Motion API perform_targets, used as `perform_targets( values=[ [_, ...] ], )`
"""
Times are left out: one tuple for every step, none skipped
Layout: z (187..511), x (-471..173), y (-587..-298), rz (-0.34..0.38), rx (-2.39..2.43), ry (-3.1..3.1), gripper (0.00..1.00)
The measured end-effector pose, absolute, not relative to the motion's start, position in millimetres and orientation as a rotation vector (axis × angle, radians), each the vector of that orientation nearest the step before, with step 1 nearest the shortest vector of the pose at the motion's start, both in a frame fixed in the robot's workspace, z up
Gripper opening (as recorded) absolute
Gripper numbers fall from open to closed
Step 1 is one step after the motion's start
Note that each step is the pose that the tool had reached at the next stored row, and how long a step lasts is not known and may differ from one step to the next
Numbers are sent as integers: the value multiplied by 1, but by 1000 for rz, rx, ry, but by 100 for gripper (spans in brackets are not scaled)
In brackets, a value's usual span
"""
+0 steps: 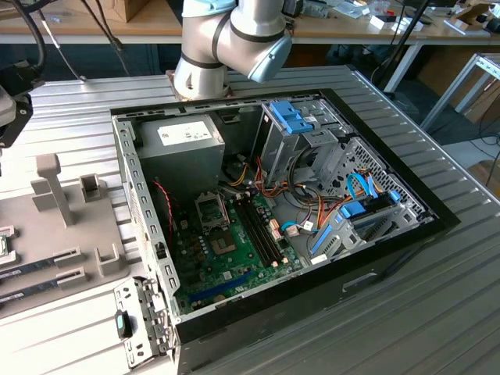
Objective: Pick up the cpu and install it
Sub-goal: 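Reach for the cpu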
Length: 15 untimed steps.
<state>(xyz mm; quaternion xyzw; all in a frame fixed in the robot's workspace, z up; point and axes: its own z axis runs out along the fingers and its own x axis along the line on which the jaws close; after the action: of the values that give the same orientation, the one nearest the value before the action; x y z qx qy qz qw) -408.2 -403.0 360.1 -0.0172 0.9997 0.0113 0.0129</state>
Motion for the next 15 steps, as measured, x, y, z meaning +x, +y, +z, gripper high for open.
perform_targets(
  values=[
    [360, -412, -403, 35, -55, 3115, 11],
    [359, -415, -403, 35, -56, 3115, 11],
    [359, -417, -404, 35, -56, 3115, 11],
    [359, -419, -404, 35, -56, 3115, 11],
    [359, -420, -404, 35, -56, 3115, 11],
    [359, -421, -404, 35, -56, 3115, 11],
    [359, -422, -404, 35, -55, 3115, 11],
    [358, -422, -404, 35, -54, 3115, 11],
    [358, -422, -404, 35, -49, 3115, 11],
    [358, -423, -404, 35, -46, 3115, 11],
    [357, -425, -404, 35, -46, 3115, 11],
    [357, -426, -404, 35, -46, 3115, 11],
    [357, -428, -405, 35, -46, 3115, 11],
    [356, -428, -405, 35, -46, 3115, 11],
    [355, -428, -405, 35, -46, 3115, 11]
  ],
)
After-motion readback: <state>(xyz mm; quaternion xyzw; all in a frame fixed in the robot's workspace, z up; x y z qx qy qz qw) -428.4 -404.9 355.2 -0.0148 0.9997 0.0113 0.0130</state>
